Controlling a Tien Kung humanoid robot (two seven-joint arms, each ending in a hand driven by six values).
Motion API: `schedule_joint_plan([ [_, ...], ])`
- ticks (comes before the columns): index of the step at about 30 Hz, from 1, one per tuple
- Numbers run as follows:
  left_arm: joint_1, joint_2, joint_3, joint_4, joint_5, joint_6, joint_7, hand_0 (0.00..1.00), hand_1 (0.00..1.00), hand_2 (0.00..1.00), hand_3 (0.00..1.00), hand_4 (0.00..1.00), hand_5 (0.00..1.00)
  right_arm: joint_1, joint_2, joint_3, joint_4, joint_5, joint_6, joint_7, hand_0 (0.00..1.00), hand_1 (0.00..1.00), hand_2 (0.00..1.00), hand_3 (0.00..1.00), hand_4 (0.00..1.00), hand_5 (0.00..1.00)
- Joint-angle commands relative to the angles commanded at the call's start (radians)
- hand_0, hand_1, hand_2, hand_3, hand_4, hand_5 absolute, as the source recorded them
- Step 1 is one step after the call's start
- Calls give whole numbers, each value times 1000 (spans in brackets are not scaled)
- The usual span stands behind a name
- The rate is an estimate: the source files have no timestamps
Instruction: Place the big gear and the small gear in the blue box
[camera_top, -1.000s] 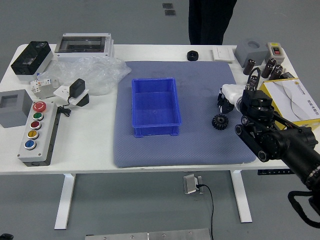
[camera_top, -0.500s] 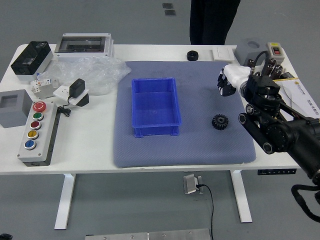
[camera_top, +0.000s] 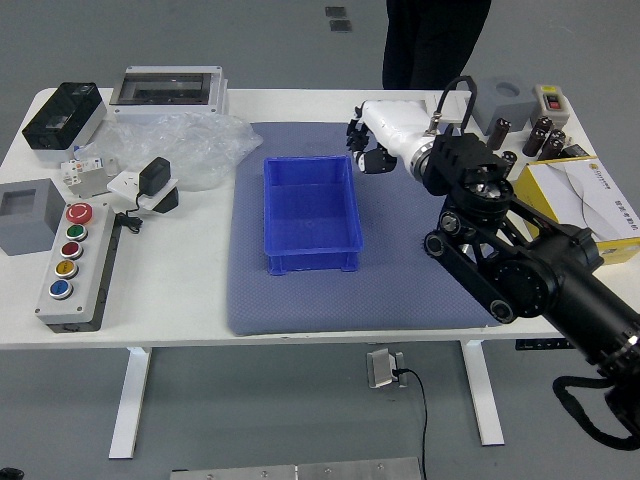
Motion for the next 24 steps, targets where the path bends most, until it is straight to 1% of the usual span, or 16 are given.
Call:
schedule_joint_plan([
  [5, -1, 0, 2, 0, 3, -1, 0, 892, 884, 877, 895, 842, 697, -7, 39, -61, 2, 21, 5, 3, 552, 419, 459, 485, 424, 2],
  [6, -1, 0, 1, 0, 4, -2, 1, 892, 885, 877, 895, 840, 697, -9, 43, -68, 0, 28, 10, 5, 555, 472, 527, 606, 477, 68],
  [8, -1, 0, 1, 0, 6, -2, 1, 892, 885, 877, 895, 840, 697, -13, 49, -79, -4, 40, 25, 9, 555, 472, 527, 606, 477, 68],
  [11, -2, 0, 0, 0, 8, -2, 1, 892, 885, 877, 895, 840, 697, -17, 54, -86, -13, 62, 63, 15, 555, 472, 527, 606, 477, 68],
  [12, -2, 0, 0, 0, 9, -3, 1, 892, 884, 877, 895, 838, 697, -18, 55, -85, -16, 68, 74, 16, 652, 652, 746, 977, 740, 251],
  [15, -2, 0, 0, 0, 10, -3, 2, 892, 884, 877, 895, 838, 697, -19, 55, -76, -23, 81, 102, 22, 652, 652, 746, 977, 740, 251],
  [17, -2, -1, 1, 0, 10, -3, 2, 892, 884, 877, 895, 838, 697, -19, 55, -69, -25, 86, 111, 25, 652, 652, 746, 977, 740, 251],
  [18, -2, -1, 1, 0, 10, -3, 2, 892, 885, 877, 896, 836, 695, -19, 55, -66, -26, 88, 115, 26, 717, 703, 856, 998, 808, 307],
  [23, -1, -1, 1, 0, 10, -3, 2, 892, 885, 877, 896, 836, 695, -19, 46, -40, -17, 90, 124, 30, 717, 703, 856, 998, 808, 307],
  [24, -1, -1, 1, 0, 9, -3, 1, 892, 884, 877, 896, 835, 695, -19, 40, -32, -12, 88, 126, 30, 729, 716, 867, 998, 834, 333],
])
